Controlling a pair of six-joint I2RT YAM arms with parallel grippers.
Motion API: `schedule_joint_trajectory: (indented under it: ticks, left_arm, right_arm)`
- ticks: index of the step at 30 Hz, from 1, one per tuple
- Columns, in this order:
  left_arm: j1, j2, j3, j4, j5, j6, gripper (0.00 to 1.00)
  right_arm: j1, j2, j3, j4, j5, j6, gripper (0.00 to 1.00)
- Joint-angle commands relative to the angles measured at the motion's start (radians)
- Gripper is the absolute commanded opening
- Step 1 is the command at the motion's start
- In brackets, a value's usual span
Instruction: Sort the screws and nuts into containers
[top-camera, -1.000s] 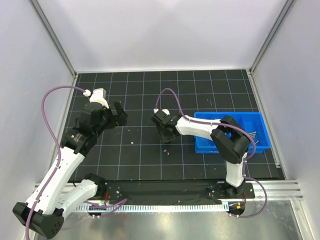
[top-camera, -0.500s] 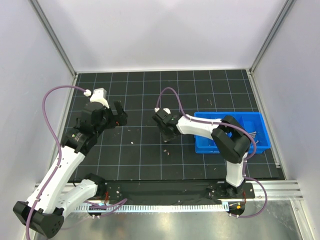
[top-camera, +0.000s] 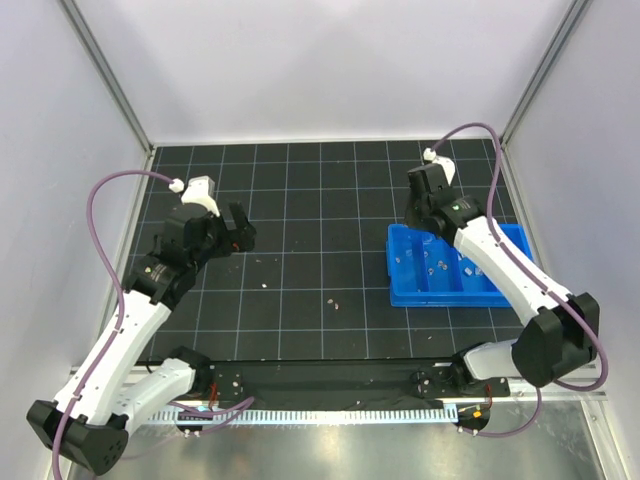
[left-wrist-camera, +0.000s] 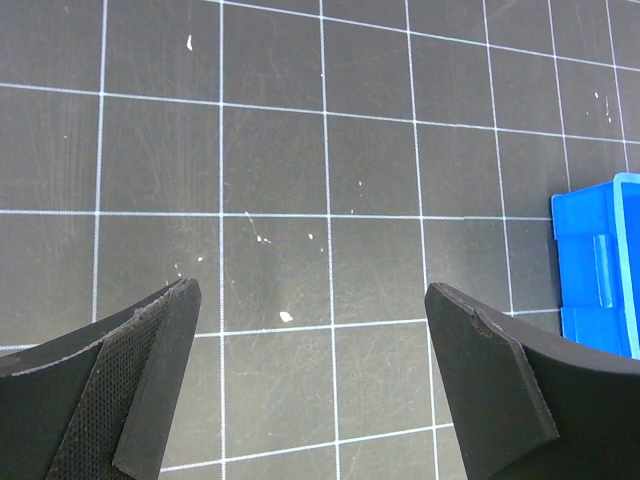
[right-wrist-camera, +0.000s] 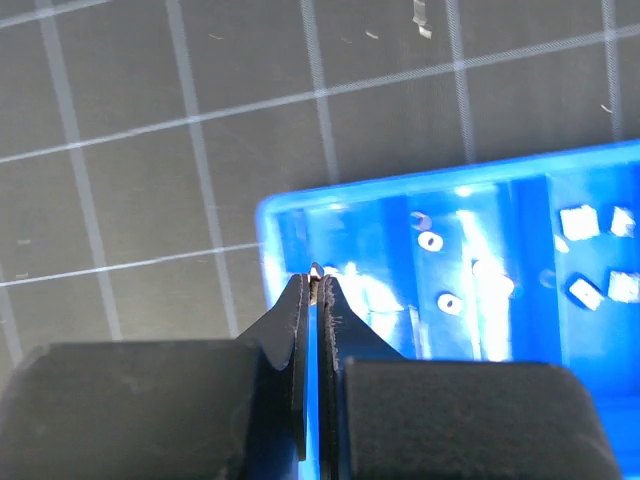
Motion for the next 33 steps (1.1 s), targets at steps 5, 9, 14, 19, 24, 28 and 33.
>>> schedule_joint_trajectory:
  ticks: [5, 9, 14, 19, 24, 28, 33]
  left_arm:
    - [-0.003, 0.003, 0.008, 0.028, 0.019, 0.003, 1.0]
    - [-0.003, 0.006, 0.008, 0.029, 0.019, 0.002, 1.0]
    - [-0.003, 0.009, 0.008, 0.029, 0.025, 0.002, 1.0]
    - [-0.003, 0.007, 0.008, 0.029, 0.032, 0.0, 1.0]
    - [-0.003, 0.003, 0.008, 0.029, 0.038, 0.0, 1.0]
    - [-0.003, -0.005, 0.008, 0.031, 0.039, 0.0, 1.0]
    - [-0.003, -0.008, 0.008, 0.031, 0.042, -0.002, 1.0]
  right_arm:
    - [-0.017, 0.04, -0.081, -0.059, 0.02, 0.0, 0.02]
    - [-0.015, 0.045, -0.066, -0.092, 0.033, -0.005, 0.34]
    - [0.026, -0.028, 0.012, -0.145, 0.014, -0.029, 0.67]
    - [0.291, -0.024, 0.033, -0.119, 0.025, 0.05, 0.68]
    - [0.478, 0.123, -0.023, 0.001, 0.008, 0.167, 0.67]
    - [0.566, 0.226, -0.024, 0.039, 0.011, 0.231, 0.63]
    - [0.594, 0.306, -0.033, 0.033, 0.02, 0.304, 0.57]
